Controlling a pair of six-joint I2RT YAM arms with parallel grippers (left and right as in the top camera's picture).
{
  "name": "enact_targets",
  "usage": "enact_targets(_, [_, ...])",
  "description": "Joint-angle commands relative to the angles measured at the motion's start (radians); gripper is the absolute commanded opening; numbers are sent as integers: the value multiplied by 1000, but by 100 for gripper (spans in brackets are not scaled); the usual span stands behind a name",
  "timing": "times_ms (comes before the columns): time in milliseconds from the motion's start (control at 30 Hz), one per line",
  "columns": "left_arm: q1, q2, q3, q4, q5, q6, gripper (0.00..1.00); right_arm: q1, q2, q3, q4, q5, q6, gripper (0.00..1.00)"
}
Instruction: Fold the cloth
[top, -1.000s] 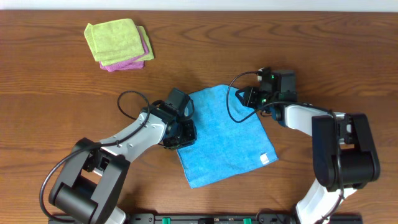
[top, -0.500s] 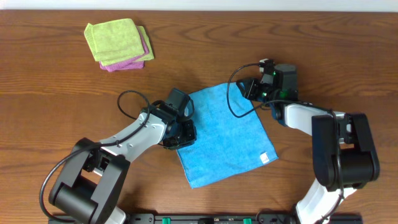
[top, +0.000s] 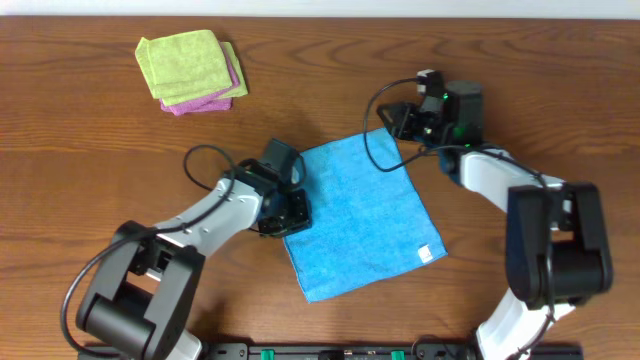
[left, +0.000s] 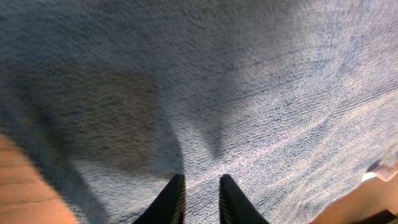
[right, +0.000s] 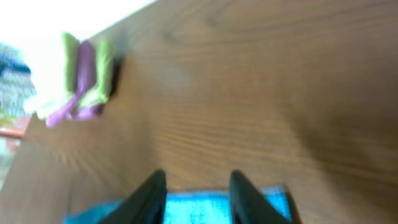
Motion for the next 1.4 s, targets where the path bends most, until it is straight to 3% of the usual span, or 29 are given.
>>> enact_targets(0, [60, -54, 28, -36, 68, 14, 25, -80, -111, 23, -129, -33, -52, 36])
enact_targets(267, [99, -348, 29, -176, 118, 34, 38, -227, -467, 23, -776, -32, -253, 43])
enact_targets(500, [88, -609, 12, -400, 7, -149, 59, -305, -612, 5, -1172, -22, -350, 47])
enact_targets(567, [68, -671, -16, -409, -15, -203, 73, -335, -623, -23, -1205, -24, -372, 47])
enact_targets(600, [52, -703, -37, -407, -33, -239, 85, -354, -626, -48, -1207, -33, -373, 48])
enact_targets(667, [15, -755, -89, -385, -63, -324, 91, -391, -628, -107, -1193, -82, -376, 50])
enact_targets(933, [-83, -846, -343, -132, -79, -597, 89, -460, -626, -312, -1070, -186, -385, 59])
enact_targets(1167, [-120, -845, -518, 97, -103, -790, 85, -460, -626, -323, -1048, -179, -384, 59])
enact_targets(1367, [-154, -843, -629, 186, -109, -920, 80, -460, -626, -323, -1026, -179, -349, 60])
